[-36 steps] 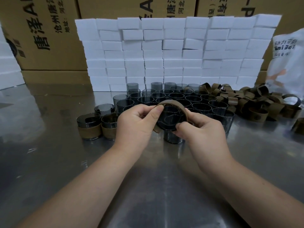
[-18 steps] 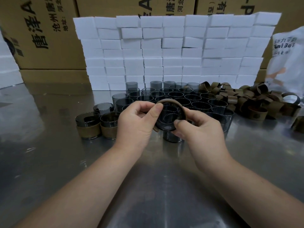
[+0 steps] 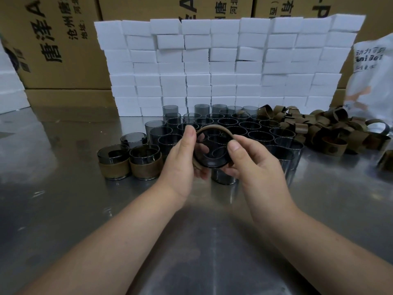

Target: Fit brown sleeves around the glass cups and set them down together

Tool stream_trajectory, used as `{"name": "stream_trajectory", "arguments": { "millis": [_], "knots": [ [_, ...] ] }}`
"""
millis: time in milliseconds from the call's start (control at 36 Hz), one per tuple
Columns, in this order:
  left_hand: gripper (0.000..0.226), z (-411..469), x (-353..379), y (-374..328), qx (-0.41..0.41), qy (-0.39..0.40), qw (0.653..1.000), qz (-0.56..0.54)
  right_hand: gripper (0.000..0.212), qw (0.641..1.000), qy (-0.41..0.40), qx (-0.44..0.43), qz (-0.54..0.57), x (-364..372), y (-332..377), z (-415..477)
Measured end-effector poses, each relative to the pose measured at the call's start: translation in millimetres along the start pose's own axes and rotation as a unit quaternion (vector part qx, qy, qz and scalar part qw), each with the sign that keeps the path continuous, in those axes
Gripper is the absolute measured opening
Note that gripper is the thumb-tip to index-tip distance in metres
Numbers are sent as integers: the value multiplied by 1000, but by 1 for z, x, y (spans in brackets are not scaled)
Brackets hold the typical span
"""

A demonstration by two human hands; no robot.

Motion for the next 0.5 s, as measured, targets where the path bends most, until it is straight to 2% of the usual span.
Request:
{"name": "stream_trajectory", "arguments": {
  "millis": [56, 167, 194, 250, 306, 500],
  "knots": [
    [61, 0, 0, -1, 12, -9, 1000, -7, 70, 1000, 2, 1, 13, 0, -1, 0],
    [58, -2, -1, -5, 46, -11, 999, 4, 84, 999, 30, 32, 22, 3, -6, 4],
    [55, -3, 0, -5, 55, -5, 998, 12, 77, 998, 49, 36, 26, 6, -6, 4],
    [50, -4, 1, -6, 64, 4, 998, 20, 42, 995, 87, 26, 45, 10, -5, 3],
    [47, -4, -1, -6, 72, 1, 997, 24, 33, 992, 107, 18, 64, 13, -4, 3],
    [44, -4, -2, -7, 100, 4, 995, 25, 53, 992, 106, 16, 62, 12, -5, 2]
  ]
}}
Point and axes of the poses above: each hand's wrist, its own z-axis towards the middle knuckle, its own x-axis out of the palm, y = z × x, the point moved 5 cm from there along z, towards the middle knuckle, and after that the axes turned 9 degrees about -z, right-handed, at the moved point
